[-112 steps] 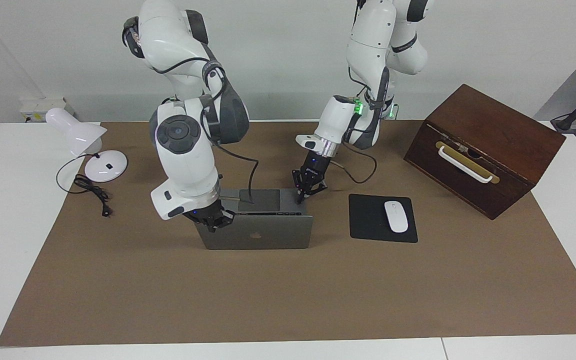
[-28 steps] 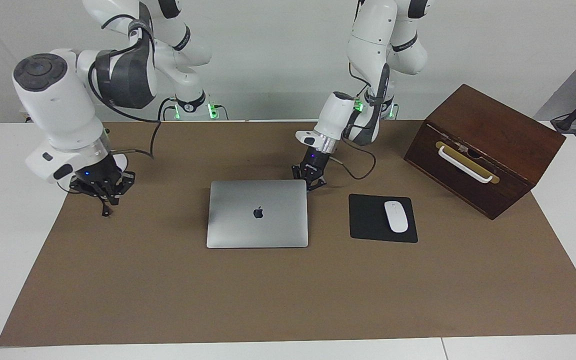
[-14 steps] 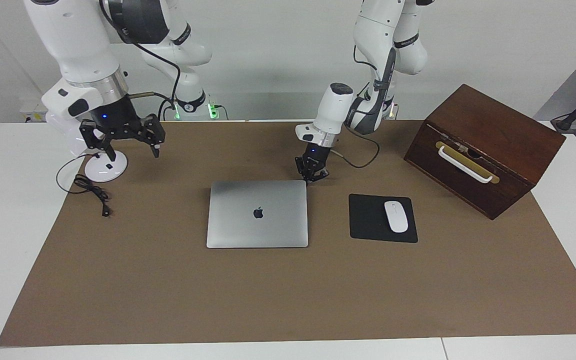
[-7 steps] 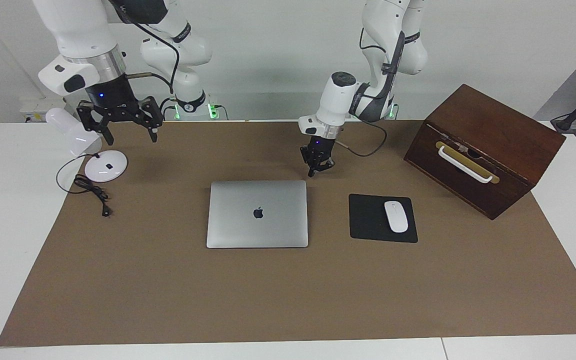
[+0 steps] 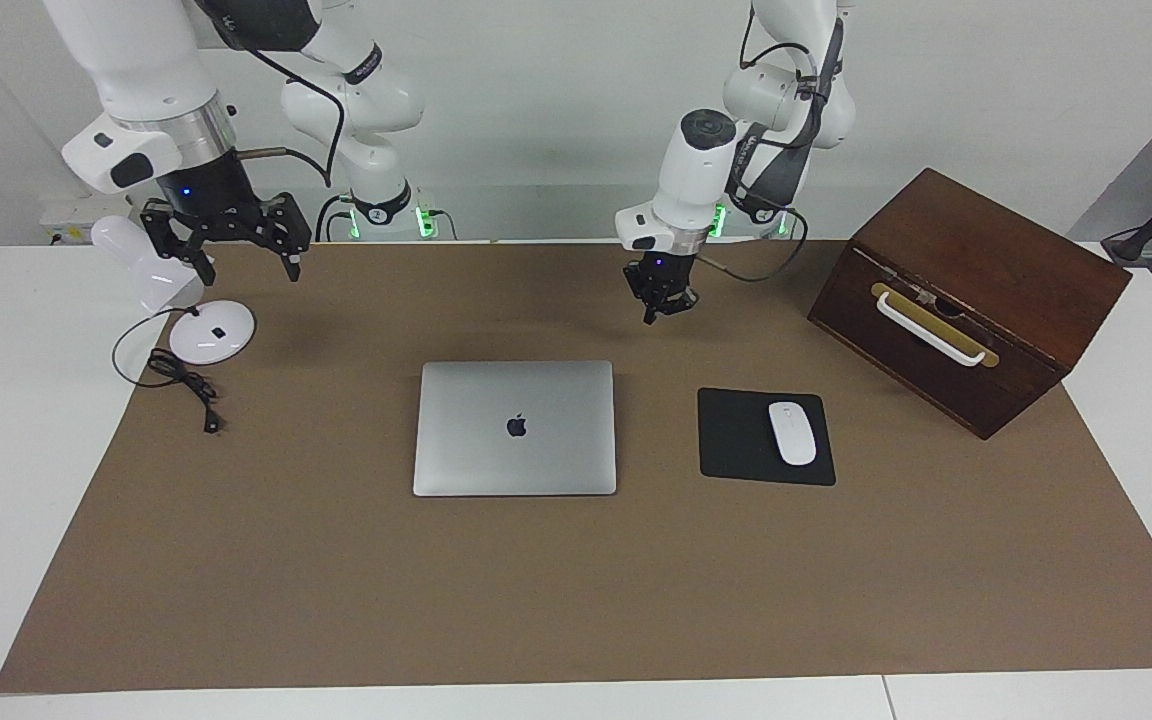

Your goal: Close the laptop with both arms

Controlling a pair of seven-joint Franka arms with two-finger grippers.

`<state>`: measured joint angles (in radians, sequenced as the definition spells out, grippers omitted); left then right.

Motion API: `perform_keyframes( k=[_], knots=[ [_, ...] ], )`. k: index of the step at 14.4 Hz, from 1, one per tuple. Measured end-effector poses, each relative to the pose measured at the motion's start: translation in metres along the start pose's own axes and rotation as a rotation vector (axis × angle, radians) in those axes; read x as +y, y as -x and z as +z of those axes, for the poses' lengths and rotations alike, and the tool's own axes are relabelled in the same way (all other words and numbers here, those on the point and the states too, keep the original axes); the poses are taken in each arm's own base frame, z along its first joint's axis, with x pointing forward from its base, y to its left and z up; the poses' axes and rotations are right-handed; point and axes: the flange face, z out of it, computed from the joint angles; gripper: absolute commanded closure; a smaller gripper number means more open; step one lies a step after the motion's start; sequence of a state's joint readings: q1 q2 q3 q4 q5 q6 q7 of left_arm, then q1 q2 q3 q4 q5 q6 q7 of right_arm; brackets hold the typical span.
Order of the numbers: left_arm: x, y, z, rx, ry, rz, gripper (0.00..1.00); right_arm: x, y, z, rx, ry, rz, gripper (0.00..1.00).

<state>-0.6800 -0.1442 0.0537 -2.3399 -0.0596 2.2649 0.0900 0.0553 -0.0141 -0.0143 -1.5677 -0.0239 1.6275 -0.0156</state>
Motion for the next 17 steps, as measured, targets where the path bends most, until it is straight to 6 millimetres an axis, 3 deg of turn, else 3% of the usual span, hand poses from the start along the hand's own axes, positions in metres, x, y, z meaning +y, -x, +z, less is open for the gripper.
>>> perform_keyframes(
  k=[1, 2, 3, 4, 5, 9, 14, 17],
  knots=[
    [-0.014, -0.002, -0.012, -0.023, 0.002, -0.029, 1.0, 0.0, 0.0, 0.0, 0.0, 0.0, 0.0, 0.0],
    [-0.027, -0.004, -0.023, -0.034, 0.003, -0.055, 0.91, 0.0, 0.001, 0.0, 0.001, 0.0, 0.0, 0.0],
    [-0.039, -0.004, -0.032, -0.034, 0.003, -0.077, 0.63, 0.0, 0.001, -0.001, 0.001, 0.0, 0.0, 0.0],
    [-0.049, -0.003, -0.04, -0.028, 0.003, -0.099, 0.26, 0.0, 0.001, -0.001, 0.001, 0.0, 0.0, 0.0],
    [-0.061, 0.0, -0.048, -0.019, 0.001, -0.124, 0.0, 0.0, 0.001, 0.0, 0.0, 0.0, 0.0, 0.0],
    [-0.115, 0.014, -0.08, 0.01, -0.006, -0.237, 0.0, 0.0, 0.001, 0.001, -0.003, 0.0, 0.0, 0.0],
    [-0.202, 0.032, -0.163, 0.068, -0.029, -0.413, 0.0, 0.0, 0.001, 0.002, -0.005, 0.0, 0.0, 0.0],
    [-0.24, 0.049, -0.199, 0.109, -0.048, -0.508, 0.0, 0.001, 0.002, 0.002, -0.005, 0.0, 0.001, 0.0]
  ],
)
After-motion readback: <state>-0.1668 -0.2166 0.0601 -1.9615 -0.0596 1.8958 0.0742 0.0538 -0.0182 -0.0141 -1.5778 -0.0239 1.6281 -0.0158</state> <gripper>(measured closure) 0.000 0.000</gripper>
